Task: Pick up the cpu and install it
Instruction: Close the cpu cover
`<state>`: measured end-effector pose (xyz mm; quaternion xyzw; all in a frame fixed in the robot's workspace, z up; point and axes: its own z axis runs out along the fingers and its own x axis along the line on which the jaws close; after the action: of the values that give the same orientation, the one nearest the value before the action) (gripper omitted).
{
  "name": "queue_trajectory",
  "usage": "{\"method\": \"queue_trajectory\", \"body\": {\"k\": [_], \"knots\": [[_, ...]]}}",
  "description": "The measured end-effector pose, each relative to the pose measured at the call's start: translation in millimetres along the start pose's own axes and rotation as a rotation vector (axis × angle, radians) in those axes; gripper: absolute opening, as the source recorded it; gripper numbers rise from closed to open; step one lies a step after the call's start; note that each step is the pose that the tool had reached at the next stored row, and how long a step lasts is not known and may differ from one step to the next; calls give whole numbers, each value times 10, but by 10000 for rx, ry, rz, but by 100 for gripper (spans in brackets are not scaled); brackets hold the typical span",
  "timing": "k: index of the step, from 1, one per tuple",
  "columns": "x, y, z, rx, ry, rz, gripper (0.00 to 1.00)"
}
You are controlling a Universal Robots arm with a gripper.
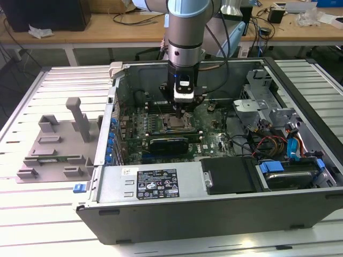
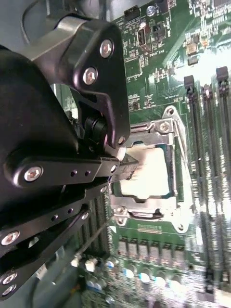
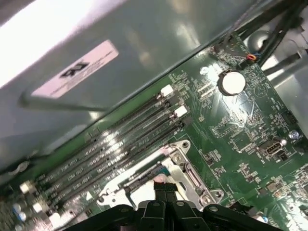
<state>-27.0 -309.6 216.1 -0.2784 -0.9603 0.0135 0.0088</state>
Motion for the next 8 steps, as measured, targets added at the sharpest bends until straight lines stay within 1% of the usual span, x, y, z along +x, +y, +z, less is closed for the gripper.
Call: {"method": "queue_trajectory", "body": {"k": [1, 2, 8], "knots": [[0, 0, 0, 53, -39, -169, 11], [0, 0, 1, 76, -58, -341, 11], [0, 0, 20, 89, -104, -1609, 11]]}}
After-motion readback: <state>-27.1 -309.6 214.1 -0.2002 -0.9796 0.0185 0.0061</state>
